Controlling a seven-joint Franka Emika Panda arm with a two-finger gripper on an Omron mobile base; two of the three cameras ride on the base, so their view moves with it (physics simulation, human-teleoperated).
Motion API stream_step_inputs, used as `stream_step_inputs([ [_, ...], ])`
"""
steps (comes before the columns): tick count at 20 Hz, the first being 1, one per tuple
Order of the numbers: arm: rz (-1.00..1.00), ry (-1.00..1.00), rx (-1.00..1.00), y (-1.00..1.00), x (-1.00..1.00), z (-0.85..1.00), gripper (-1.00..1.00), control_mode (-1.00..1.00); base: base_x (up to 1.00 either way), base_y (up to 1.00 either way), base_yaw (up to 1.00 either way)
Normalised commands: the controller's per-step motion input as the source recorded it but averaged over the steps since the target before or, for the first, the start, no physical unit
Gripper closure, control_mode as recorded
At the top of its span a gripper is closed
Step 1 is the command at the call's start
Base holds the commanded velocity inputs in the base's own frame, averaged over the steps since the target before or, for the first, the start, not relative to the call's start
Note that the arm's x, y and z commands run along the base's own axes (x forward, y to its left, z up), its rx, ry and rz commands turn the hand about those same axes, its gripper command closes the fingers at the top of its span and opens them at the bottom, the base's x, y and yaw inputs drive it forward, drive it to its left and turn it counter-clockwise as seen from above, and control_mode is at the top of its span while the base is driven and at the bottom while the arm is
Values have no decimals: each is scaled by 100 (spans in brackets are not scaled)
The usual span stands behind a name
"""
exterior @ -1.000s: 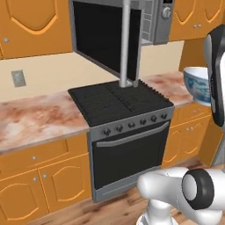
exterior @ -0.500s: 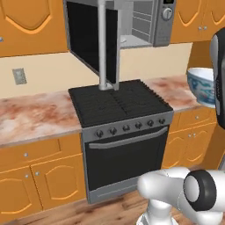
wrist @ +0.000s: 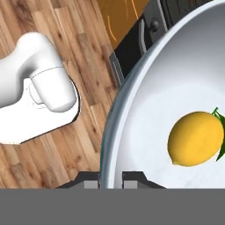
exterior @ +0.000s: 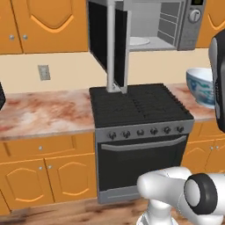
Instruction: Pick the lemon from the sink and place it in the bowl. Then pick the bowl and place it in the microwave. Then close the microwave door and press the start button.
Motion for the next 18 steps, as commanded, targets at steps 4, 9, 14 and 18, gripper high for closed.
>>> stream_step_inputs([
  [4,0,0,0,0,0,0,100,100,53,-67,5],
  [9,0,0,0,0,0,0,100,100,54,-32,0],
  [14,0,0,0,0,0,0,100,100,50,-6,0],
  [18,0,0,0,0,0,0,100,100,48,-4,0],
])
